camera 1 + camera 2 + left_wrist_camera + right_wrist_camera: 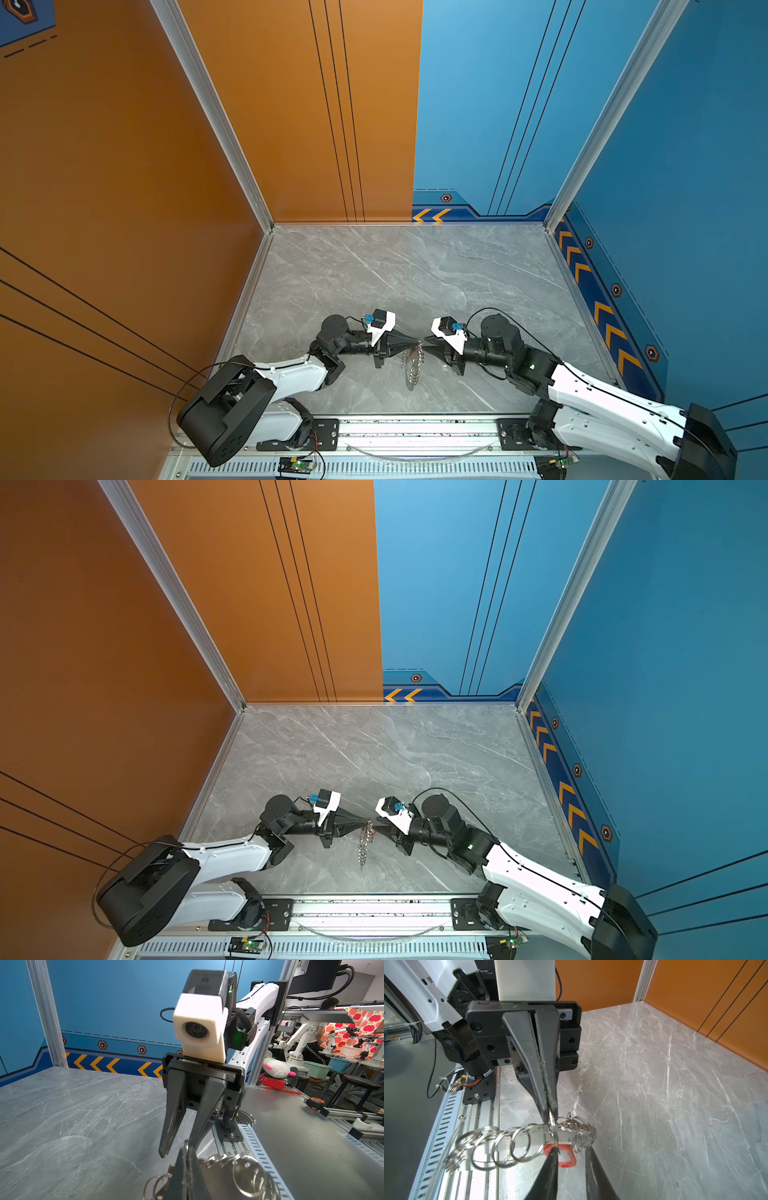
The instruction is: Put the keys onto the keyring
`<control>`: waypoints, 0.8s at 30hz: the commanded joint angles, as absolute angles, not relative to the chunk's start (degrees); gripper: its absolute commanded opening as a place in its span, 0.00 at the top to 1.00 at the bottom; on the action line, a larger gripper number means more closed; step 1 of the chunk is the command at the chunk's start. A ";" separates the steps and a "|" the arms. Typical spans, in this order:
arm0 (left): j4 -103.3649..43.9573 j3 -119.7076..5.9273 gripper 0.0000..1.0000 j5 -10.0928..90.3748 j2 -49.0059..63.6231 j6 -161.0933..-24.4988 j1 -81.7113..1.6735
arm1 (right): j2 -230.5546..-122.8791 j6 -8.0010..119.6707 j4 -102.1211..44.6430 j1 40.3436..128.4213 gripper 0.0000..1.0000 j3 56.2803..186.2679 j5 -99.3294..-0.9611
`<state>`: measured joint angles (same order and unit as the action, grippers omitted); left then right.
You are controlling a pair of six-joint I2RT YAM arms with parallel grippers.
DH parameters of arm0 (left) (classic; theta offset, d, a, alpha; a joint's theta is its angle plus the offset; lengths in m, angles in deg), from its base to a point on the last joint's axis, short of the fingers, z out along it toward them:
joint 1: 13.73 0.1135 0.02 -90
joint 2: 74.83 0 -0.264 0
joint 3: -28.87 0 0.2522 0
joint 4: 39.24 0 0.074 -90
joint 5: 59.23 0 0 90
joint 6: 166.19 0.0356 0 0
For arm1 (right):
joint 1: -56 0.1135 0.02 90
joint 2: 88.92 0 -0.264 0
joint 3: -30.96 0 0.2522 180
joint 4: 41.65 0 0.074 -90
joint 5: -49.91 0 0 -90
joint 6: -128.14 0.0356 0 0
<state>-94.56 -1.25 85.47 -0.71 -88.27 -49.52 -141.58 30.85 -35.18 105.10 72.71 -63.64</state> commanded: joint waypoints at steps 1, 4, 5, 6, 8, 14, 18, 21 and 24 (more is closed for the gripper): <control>-96.76 -1.65 1.00 87.20 -0.23 -88.67 -49.76 | -141.61 32.57 -38.93 104.85 0.76 73.58 -66.54; -96.72 -1.65 1.00 87.23 0.07 -88.59 -49.72 | -140.72 32.56 -38.66 104.74 0.75 73.42 -66.46; -96.76 -1.63 1.00 87.24 0.10 -88.63 -49.73 | -140.35 32.52 -38.67 104.77 0.74 73.22 -66.46; -96.76 -1.66 1.00 87.30 0.14 -88.53 -49.75 | -139.95 32.61 -38.62 104.69 0.74 73.09 -66.63; -96.76 -1.63 1.00 87.37 0.06 -88.52 -49.76 | -139.63 32.69 -38.78 104.43 0.73 72.83 -67.50; -96.75 -1.74 1.00 87.96 -0.11 -88.61 -49.87 | -142.38 32.77 -38.17 104.34 0.84 73.88 -68.70; -96.76 -1.61 1.00 87.97 -0.50 -88.26 -50.08 | -143.23 32.77 -38.35 104.34 0.85 74.25 -68.93; -96.72 -1.44 1.00 87.78 -0.55 -88.18 -50.03 | -143.11 32.75 -38.06 104.34 0.92 74.67 -69.08; -96.90 -1.39 1.00 87.38 0.05 -88.03 -50.02 | -142.25 32.24 -35.75 104.34 1.00 75.66 -68.30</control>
